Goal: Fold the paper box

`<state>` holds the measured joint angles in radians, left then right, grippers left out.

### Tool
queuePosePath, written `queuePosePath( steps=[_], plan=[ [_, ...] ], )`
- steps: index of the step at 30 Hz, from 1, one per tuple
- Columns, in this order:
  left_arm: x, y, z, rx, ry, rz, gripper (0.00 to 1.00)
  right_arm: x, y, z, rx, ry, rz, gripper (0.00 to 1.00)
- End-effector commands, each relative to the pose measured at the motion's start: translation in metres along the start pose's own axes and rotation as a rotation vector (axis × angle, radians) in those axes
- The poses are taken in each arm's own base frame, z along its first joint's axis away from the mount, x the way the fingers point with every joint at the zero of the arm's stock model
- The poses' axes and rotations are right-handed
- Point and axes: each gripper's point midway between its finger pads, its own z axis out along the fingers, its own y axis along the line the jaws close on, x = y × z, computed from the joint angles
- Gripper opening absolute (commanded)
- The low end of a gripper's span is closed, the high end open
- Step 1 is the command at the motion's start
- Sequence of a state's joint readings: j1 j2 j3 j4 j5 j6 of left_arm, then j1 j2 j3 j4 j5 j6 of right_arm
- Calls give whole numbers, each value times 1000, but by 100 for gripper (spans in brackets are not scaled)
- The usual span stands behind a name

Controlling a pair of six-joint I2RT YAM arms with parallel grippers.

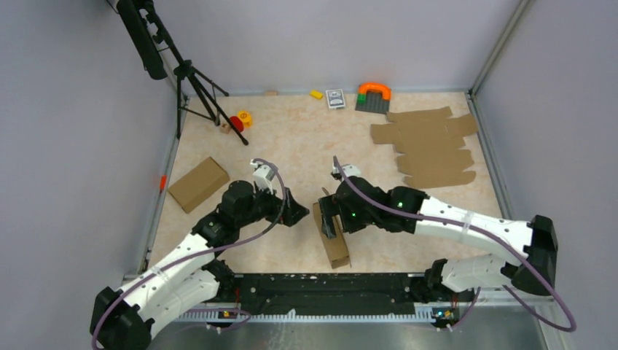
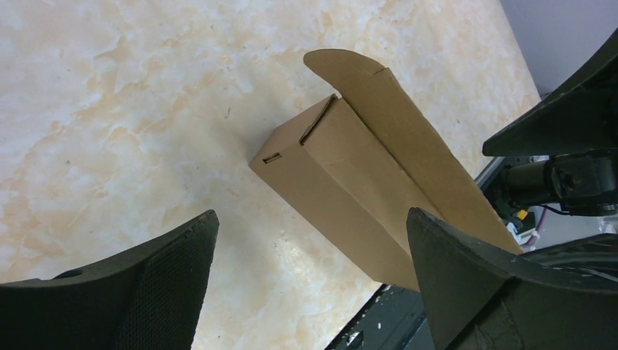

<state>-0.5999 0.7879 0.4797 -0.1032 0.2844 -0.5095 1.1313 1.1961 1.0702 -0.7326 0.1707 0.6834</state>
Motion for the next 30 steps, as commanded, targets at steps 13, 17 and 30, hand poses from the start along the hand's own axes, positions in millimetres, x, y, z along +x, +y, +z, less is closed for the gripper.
queuePosePath(
  steps=[13,17,30],
  plan=[
    [-17,34,1,-167,-112,38,98,30,1,44,213,117,-33,97],
    [-13,30,3,-133,-115,12,98,43,-2,51,230,145,-54,92],
    [-14,38,8,-169,-113,6,97,62,-7,59,212,207,-114,78]
  ],
)
